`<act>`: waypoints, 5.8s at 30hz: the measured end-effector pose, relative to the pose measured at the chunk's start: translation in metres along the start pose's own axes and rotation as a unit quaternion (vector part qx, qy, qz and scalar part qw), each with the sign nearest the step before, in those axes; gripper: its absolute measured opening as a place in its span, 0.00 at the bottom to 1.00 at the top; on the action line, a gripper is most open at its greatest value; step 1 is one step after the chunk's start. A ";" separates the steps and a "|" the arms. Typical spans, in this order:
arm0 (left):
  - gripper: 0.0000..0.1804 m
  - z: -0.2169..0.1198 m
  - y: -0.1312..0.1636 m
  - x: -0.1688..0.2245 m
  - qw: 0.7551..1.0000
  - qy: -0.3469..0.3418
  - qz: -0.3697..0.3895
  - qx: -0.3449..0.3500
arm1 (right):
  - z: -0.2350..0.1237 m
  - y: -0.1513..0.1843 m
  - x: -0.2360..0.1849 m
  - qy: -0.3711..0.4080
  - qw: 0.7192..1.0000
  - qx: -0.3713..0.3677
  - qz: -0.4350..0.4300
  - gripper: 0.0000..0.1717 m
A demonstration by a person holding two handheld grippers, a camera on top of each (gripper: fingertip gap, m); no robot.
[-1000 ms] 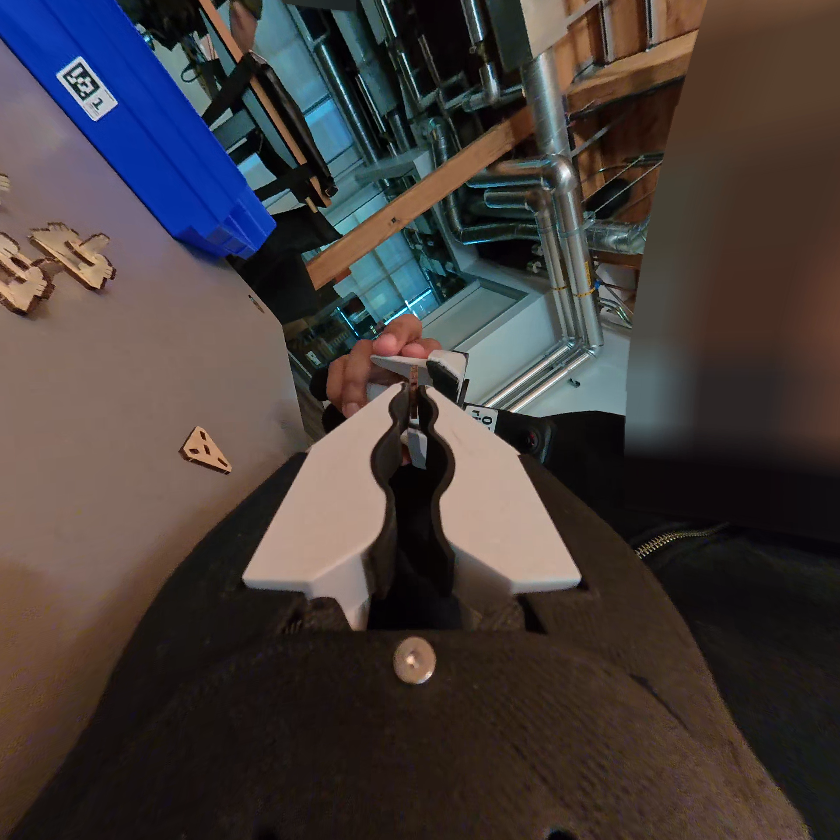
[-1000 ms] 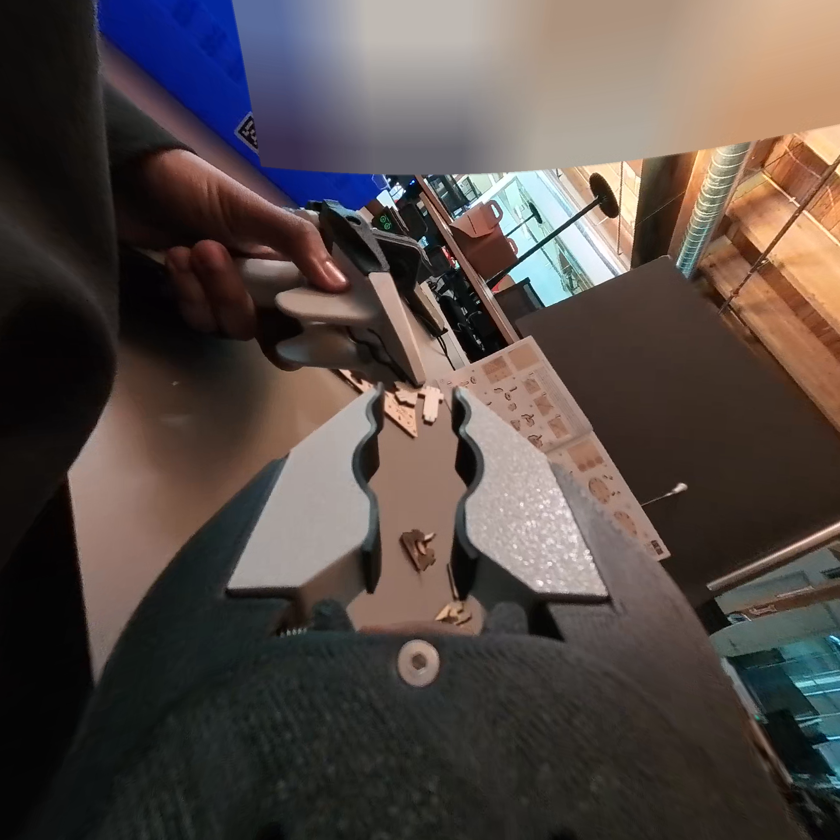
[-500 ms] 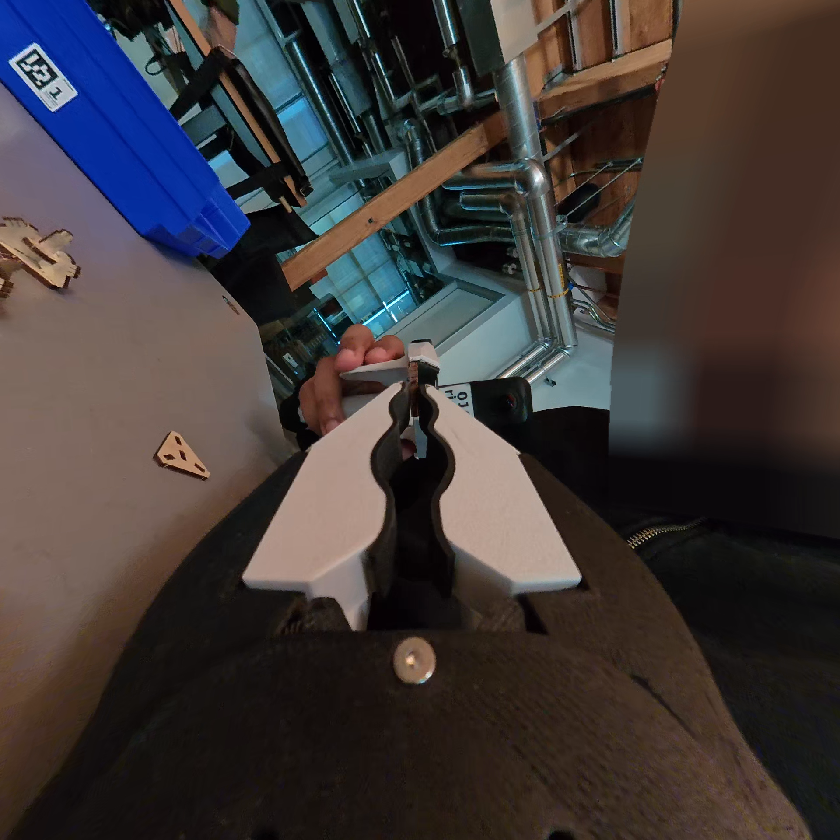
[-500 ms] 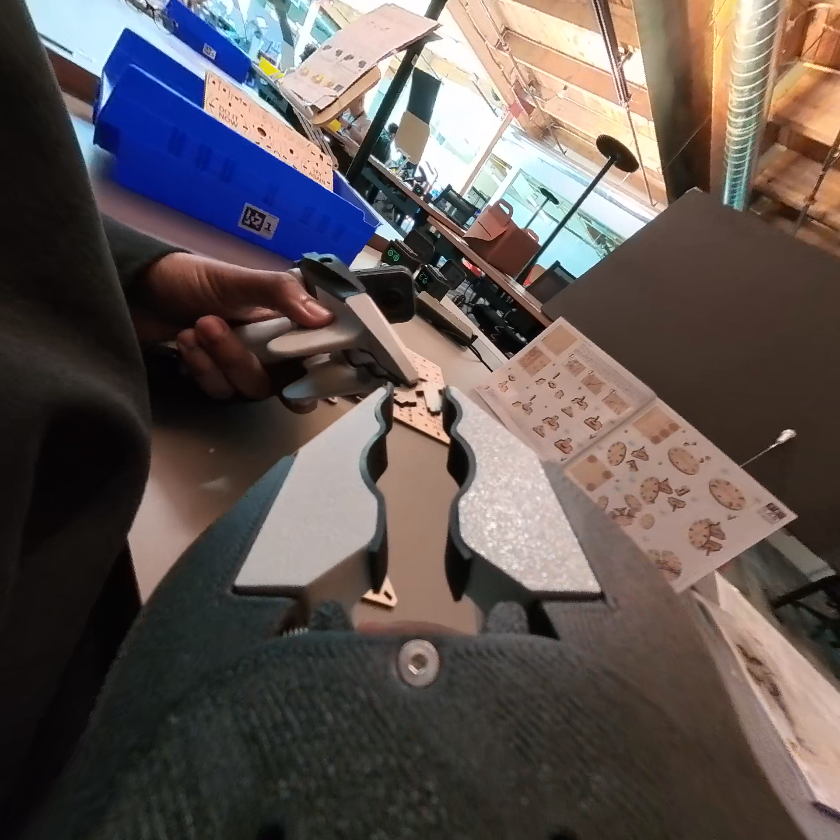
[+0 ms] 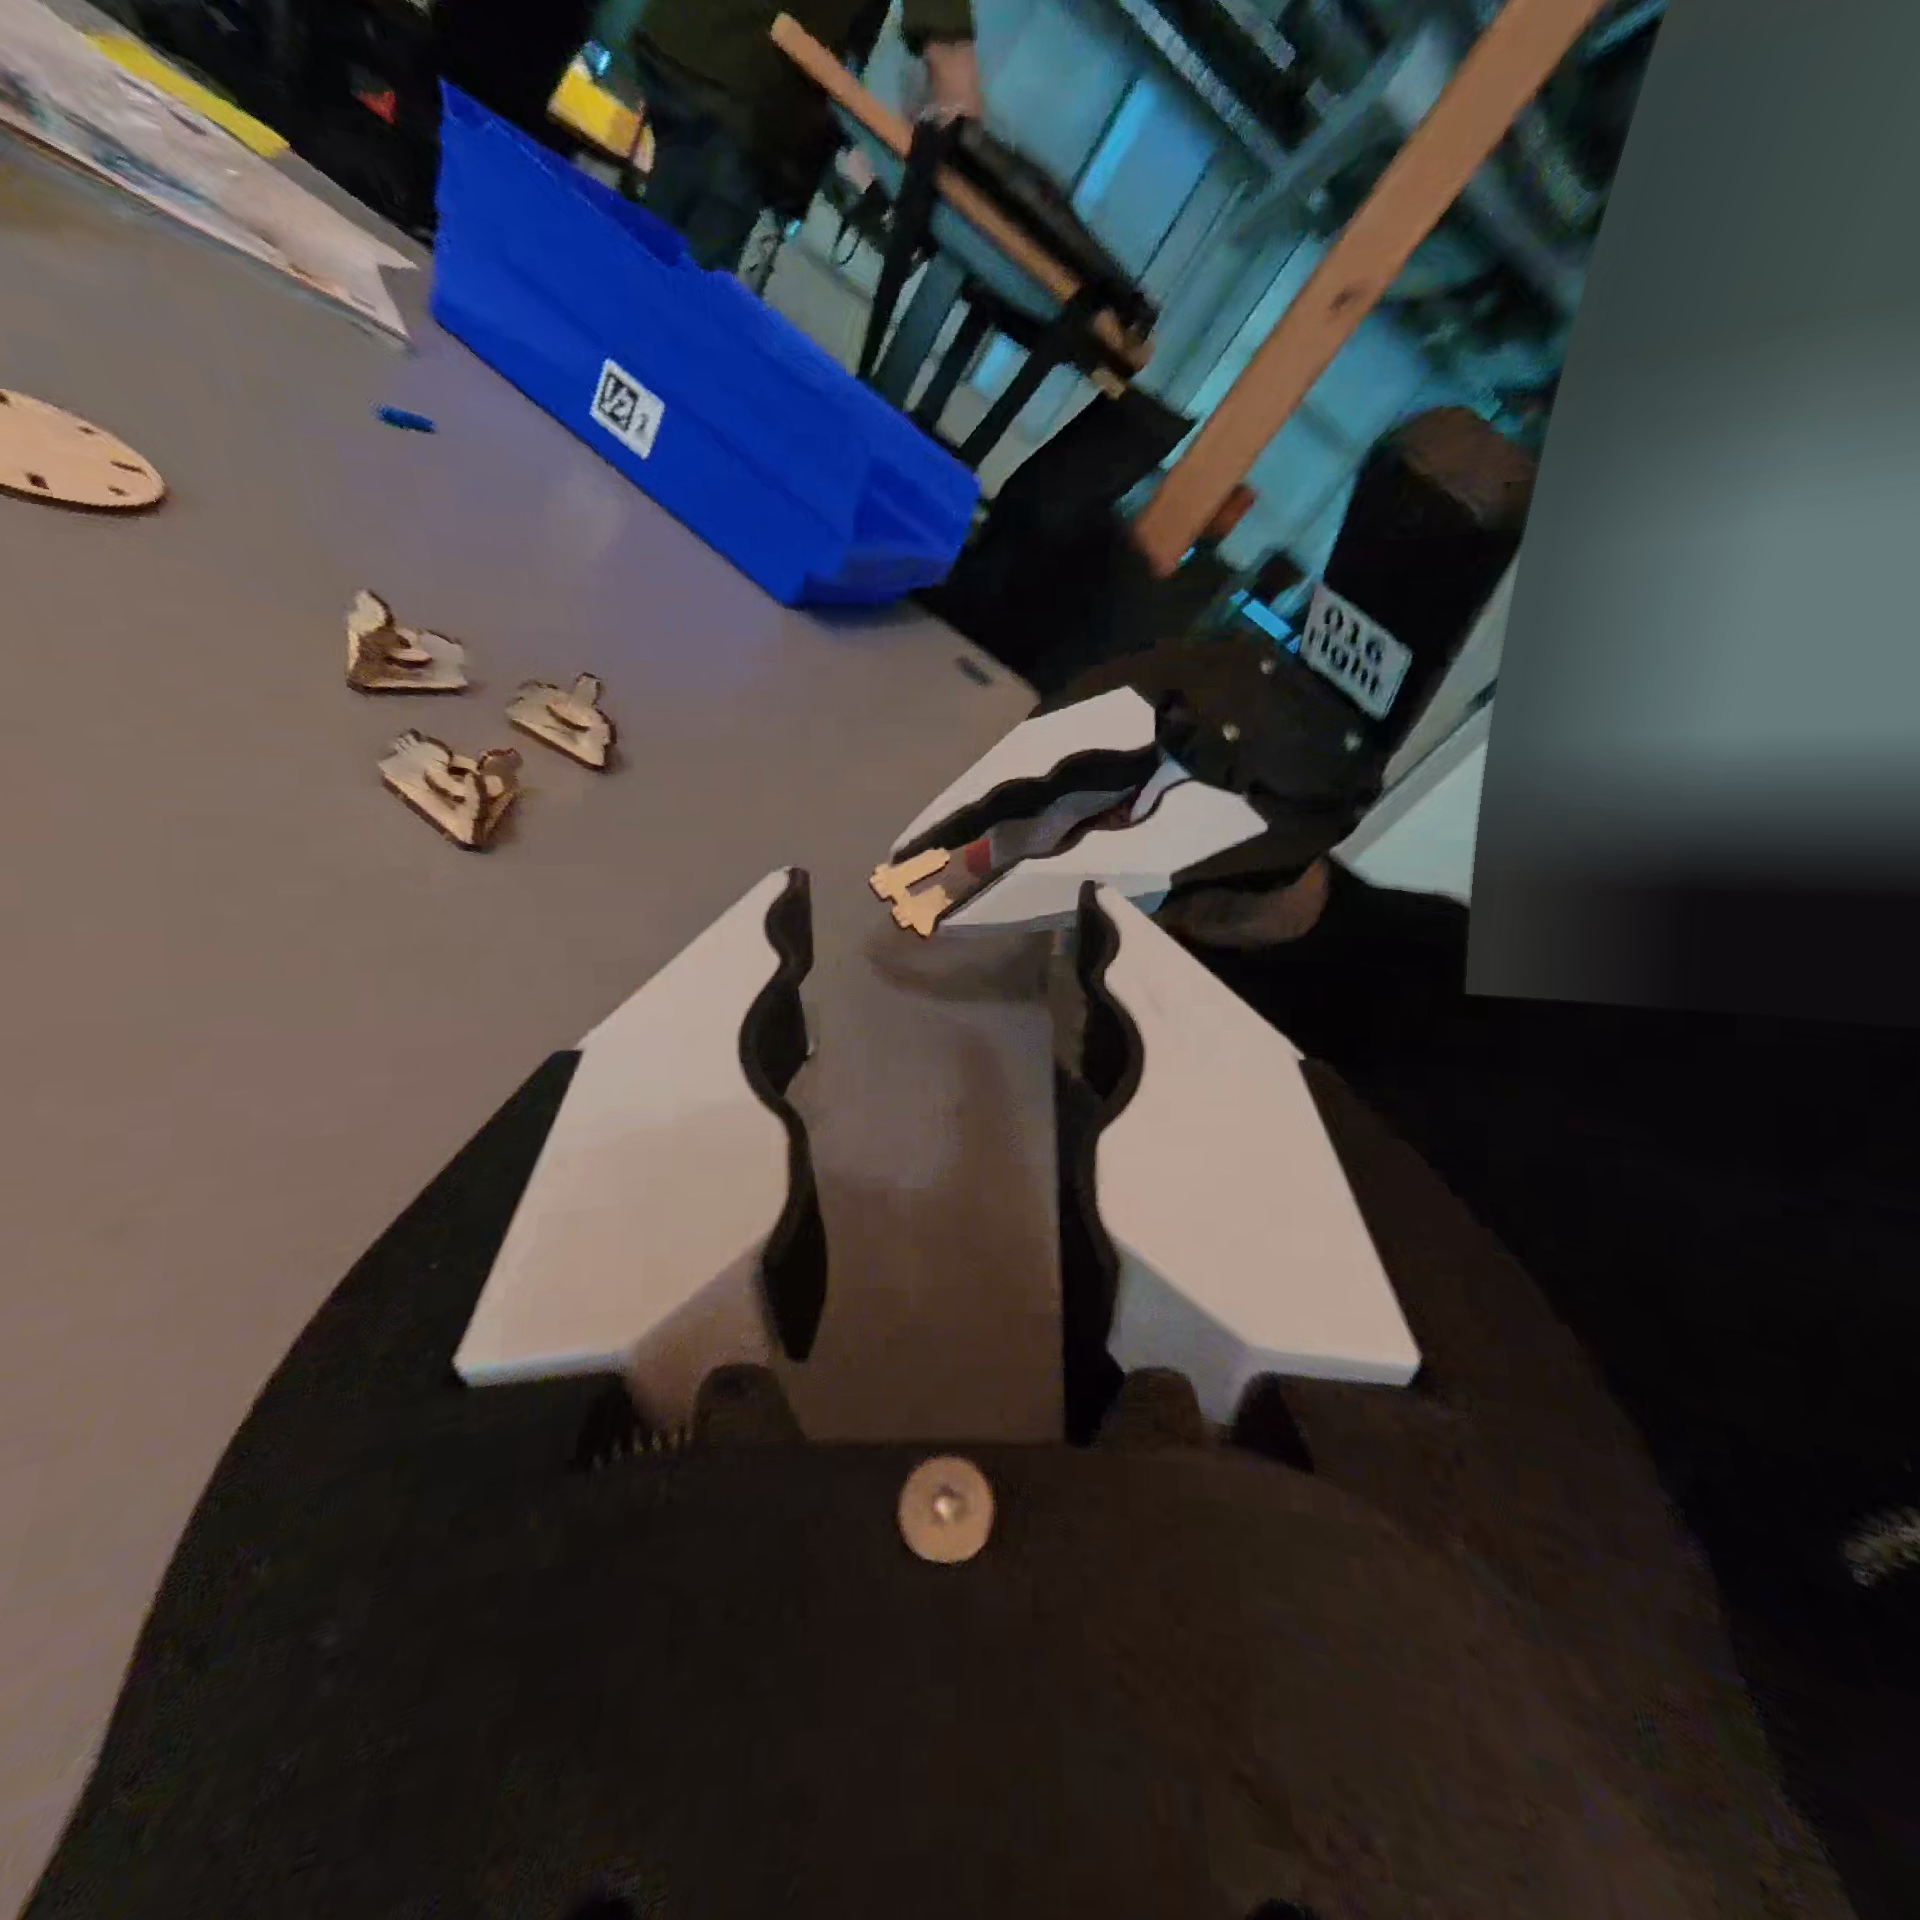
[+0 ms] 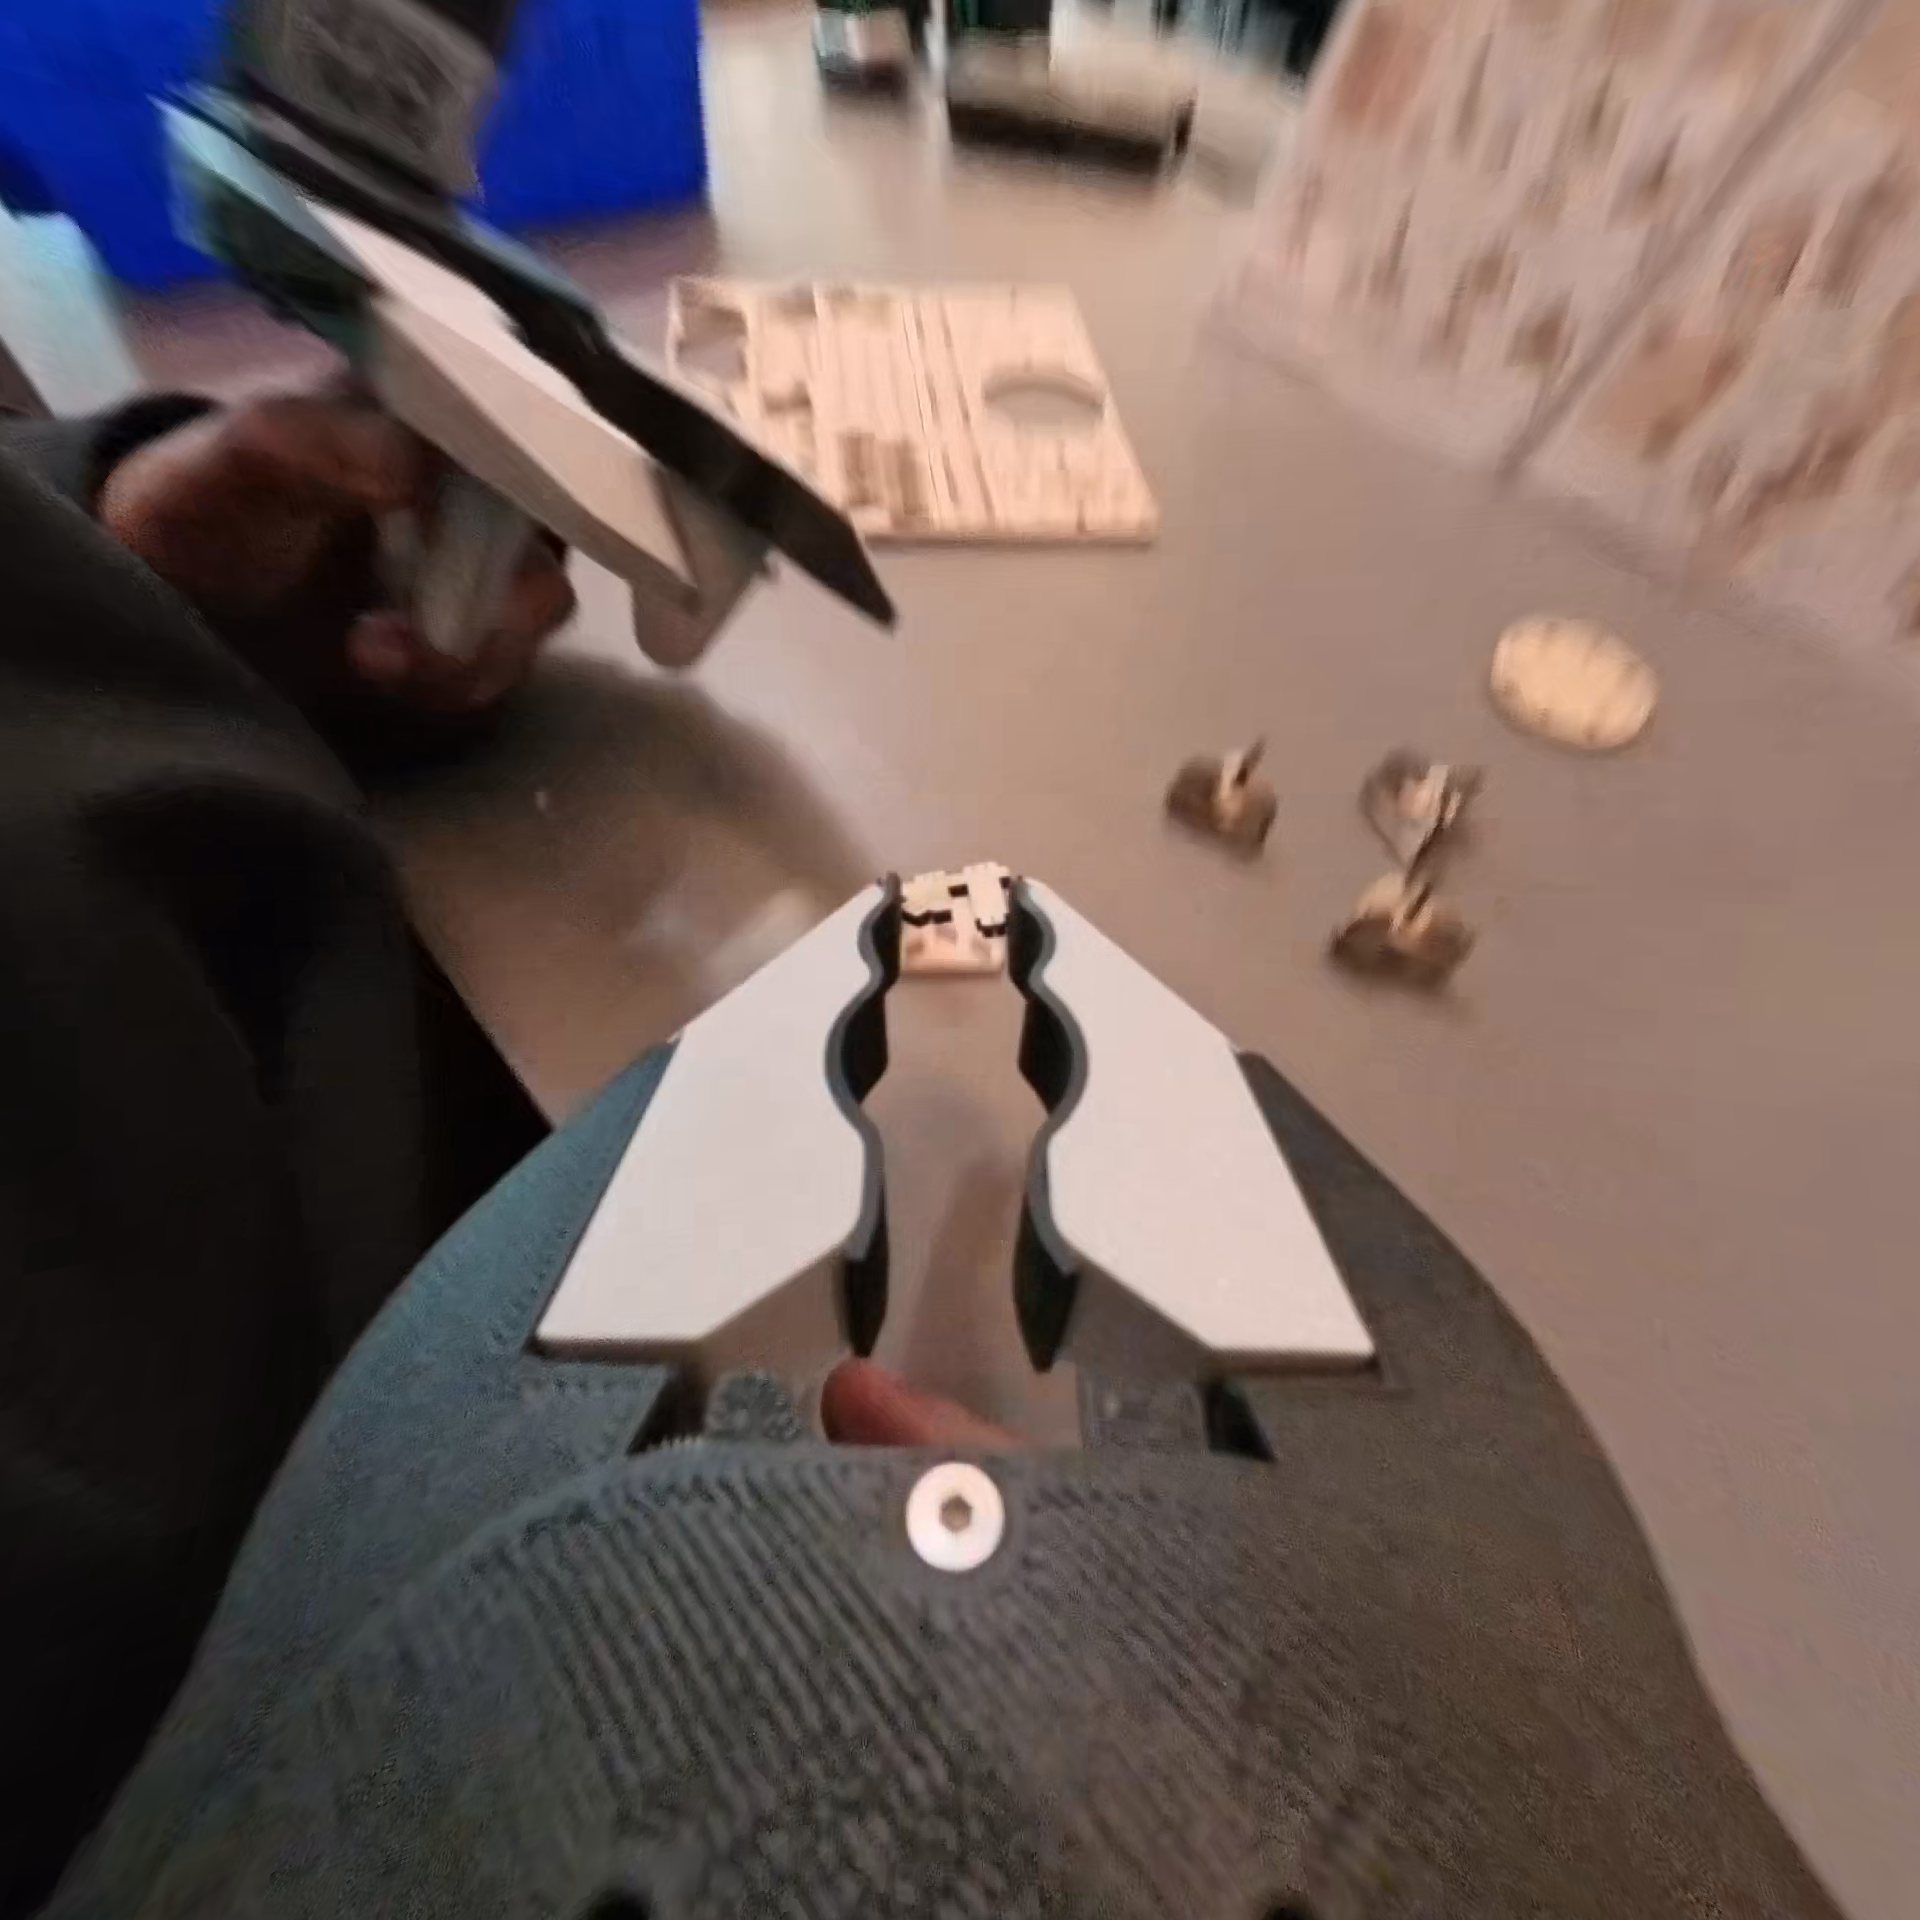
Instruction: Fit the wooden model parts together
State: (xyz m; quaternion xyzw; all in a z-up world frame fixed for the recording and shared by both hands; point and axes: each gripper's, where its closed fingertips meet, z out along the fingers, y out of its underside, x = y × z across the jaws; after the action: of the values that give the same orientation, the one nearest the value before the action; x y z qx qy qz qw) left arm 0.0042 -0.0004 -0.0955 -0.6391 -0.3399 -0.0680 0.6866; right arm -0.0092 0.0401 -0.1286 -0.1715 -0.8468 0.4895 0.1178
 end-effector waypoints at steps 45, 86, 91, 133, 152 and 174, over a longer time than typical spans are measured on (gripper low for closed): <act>0.22 -0.018 -0.005 -0.030 0.990 0.002 -0.136 0.019 | 0.021 0.034 -0.003 -0.028 0.912 -0.405 -0.058 0.11; 0.22 -0.021 -0.007 -0.033 0.986 0.014 -0.161 0.029 | 0.024 0.038 -0.007 -0.059 0.850 -0.518 -0.079 0.11; 0.22 -0.021 -0.007 -0.033 0.986 0.016 -0.163 0.031 | 0.023 0.039 -0.006 -0.057 0.843 -0.525 -0.105 0.11; 0.22 -0.024 -0.011 -0.029 0.982 0.043 -0.180 0.041 | 0.029 -0.016 -0.008 0.015 0.961 -0.258 -0.097 0.09; 0.03 -0.037 -0.029 0.050 0.872 0.376 -0.308 0.065 | -0.002 -0.095 -0.070 -0.029 0.993 0.044 -0.101 0.05; 0.01 -0.033 -0.025 0.046 0.867 0.370 -0.329 0.055 | 0.001 -0.088 -0.068 0.033 0.975 -0.008 -0.219 0.19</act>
State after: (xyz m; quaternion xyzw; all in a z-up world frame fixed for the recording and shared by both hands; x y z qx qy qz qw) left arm 0.0380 -0.0196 -0.0479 -0.3790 -0.2551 -0.5025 0.7340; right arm 0.0371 -0.0293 -0.0549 0.0007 -0.8631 0.4395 0.2487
